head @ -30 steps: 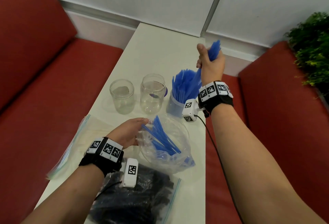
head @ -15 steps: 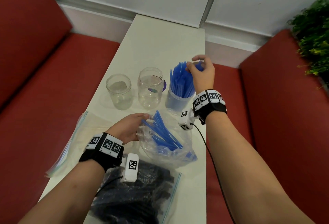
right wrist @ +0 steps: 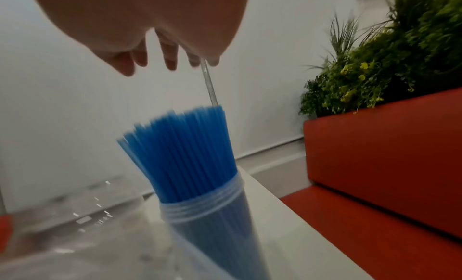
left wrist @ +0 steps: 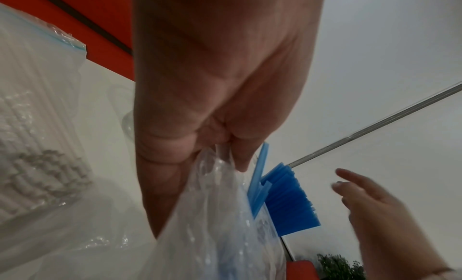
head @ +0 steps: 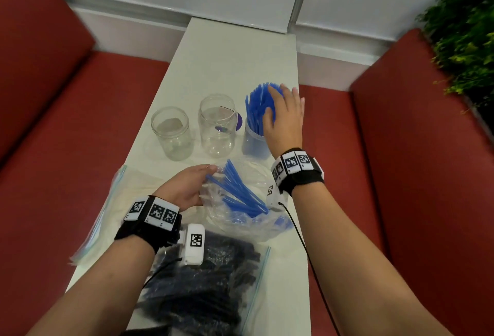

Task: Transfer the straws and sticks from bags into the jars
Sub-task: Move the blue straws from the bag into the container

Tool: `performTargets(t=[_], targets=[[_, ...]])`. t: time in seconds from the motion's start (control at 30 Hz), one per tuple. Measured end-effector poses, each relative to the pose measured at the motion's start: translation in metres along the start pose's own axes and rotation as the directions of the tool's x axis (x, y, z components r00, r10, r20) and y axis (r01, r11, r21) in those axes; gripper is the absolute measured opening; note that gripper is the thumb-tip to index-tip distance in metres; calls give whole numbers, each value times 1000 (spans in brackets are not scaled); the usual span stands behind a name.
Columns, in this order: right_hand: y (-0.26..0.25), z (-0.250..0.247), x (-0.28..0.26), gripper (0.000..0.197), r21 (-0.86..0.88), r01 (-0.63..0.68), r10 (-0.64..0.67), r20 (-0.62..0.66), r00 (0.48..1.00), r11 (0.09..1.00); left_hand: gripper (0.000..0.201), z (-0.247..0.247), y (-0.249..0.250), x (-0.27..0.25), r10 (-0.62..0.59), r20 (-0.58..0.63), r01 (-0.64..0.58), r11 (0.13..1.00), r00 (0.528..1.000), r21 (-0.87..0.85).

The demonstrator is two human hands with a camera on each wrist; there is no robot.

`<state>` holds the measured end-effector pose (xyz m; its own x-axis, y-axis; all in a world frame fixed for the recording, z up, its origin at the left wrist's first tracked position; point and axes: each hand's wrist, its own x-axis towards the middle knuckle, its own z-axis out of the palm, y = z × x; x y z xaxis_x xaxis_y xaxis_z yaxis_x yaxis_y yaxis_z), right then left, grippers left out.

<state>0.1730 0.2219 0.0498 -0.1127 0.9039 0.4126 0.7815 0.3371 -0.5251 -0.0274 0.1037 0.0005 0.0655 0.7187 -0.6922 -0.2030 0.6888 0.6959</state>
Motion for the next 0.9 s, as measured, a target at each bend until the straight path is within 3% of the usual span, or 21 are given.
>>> performTargets(t=[0.03, 0.07, 0.1, 0.13, 0.17, 0.23, 0.3, 0.33, 0.47, 0.57, 0.7, 0.8, 0.9], targets=[[-4, -4, -7, 41, 166, -10, 17, -45, 999, 986, 26, 0, 0, 0, 2, -3, -2, 1000, 1000, -2], [-9, -8, -17, 36, 334, -64, 64, 11, 998, 940, 25, 1, 0, -1, 1, -5, -2, 1000, 1000, -5], [-16, -9, -31, 33, 452, -169, 108, 158, 982, 876, 25, 2, 0, -2, 0, -9, -1, 1000, 1000, -9], [-20, -7, -45, 30, 495, -282, 114, 343, 933, 822, 24, 4, 0, -2, 3, -15, -3, 1000, 1000, -12], [-21, -3, -60, 28, 454, -362, 98, 508, 856, 814, 24, 5, 0, -4, 11, -19, -11, 1000, 1000, -9], [-17, 8, -89, 39, 312, -402, 77, 701, 709, 861, 25, 9, -1, -6, 36, -16, -36, 999, 999, 7], [-12, 19, -114, 58, 242, -419, 82, 779, 622, 875, 26, 12, -4, -10, 56, -16, -56, 998, 998, 39], [-10, 25, -125, 62, 213, -427, 105, 787, 608, 879, 26, 12, -6, -12, 65, -15, -63, 996, 998, 65], [-5, 35, -155, 43, 100, -390, 201, 725, 658, 916, 27, 14, -15, -22, 85, 18, -86, 983, 996, 164], [-6, 31, -159, 23, 72, -373, 211, 719, 662, 925, 27, 13, -17, -29, 95, 31, -99, 981, 995, 166], [-16, 12, -142, 18, 118, -357, 178, 699, 693, 927, 28, 11, -12, -36, 108, 33, -111, 988, 994, 110], [-27, -1, -130, 14, 234, -381, 155, 637, 755, 894, 29, 10, -5, -40, 118, 40, -122, 988, 992, 96], [-34, -8, -126, 6, 385, -391, 175, 490, 854, 836, 29, 8, -2, -42, 111, 18, -112, 990, 994, 87]])
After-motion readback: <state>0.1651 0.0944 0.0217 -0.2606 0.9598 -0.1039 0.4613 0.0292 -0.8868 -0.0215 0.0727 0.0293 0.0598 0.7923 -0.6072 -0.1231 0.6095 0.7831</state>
